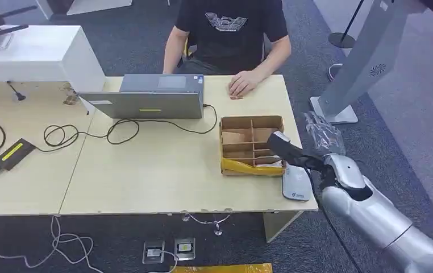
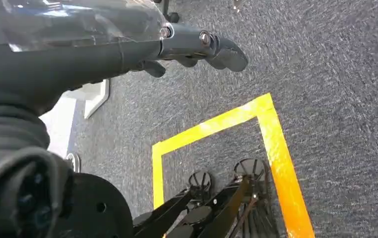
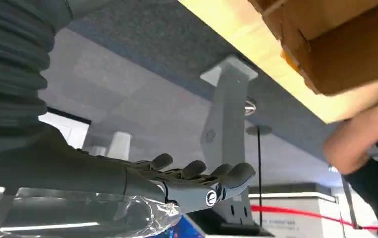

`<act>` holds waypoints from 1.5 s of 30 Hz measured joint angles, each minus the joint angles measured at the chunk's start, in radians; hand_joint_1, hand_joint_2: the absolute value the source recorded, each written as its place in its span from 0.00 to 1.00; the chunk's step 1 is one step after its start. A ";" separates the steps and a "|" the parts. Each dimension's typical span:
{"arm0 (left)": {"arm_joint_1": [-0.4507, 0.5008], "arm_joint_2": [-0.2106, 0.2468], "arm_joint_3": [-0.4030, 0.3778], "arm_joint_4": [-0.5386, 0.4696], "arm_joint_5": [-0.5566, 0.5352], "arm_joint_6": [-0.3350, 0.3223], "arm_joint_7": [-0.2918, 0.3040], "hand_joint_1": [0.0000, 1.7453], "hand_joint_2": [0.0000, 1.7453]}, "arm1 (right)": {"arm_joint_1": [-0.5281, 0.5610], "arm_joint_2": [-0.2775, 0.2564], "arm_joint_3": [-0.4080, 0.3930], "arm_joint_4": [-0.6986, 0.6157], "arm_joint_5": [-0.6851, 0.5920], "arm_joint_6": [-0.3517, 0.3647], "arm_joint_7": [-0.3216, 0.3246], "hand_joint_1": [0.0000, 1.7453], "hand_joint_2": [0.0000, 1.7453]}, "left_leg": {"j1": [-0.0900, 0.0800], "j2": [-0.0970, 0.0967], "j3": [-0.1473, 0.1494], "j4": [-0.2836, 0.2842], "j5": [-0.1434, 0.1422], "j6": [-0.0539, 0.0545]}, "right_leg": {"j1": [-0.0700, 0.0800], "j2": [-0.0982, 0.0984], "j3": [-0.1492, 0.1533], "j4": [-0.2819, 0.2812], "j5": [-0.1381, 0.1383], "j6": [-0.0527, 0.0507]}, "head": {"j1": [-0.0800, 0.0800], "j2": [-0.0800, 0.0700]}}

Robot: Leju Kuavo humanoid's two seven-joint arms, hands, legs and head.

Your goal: Pass the card to the sensor for recognition and then transmit it.

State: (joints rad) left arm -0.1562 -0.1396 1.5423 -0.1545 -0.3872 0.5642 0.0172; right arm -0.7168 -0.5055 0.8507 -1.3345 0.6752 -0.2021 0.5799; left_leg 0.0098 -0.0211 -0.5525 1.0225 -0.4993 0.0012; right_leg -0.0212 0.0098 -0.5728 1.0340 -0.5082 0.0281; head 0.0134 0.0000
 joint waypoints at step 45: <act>0.000 0.001 0.000 0.000 -0.028 0.038 0.037 0.00 0.00 | -0.074 -0.131 0.276 -0.302 0.116 0.086 0.099 0.00 1.00 | 0.000 0.000 0.000 0.000 0.000 0.000 | 0.000 0.000 0.000 0.000 0.000 0.000 | 0.000 0.000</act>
State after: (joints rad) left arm -0.1566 -0.1385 1.5427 -0.1545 -0.4154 0.6024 0.0546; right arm -0.7910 -0.6363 1.1269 -1.6361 0.7907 -0.1160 0.6787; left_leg 0.0099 -0.0210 -0.5529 1.0224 -0.4993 0.0011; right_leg -0.0211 0.0097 -0.5728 1.0340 -0.5083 0.0280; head 0.0134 0.0000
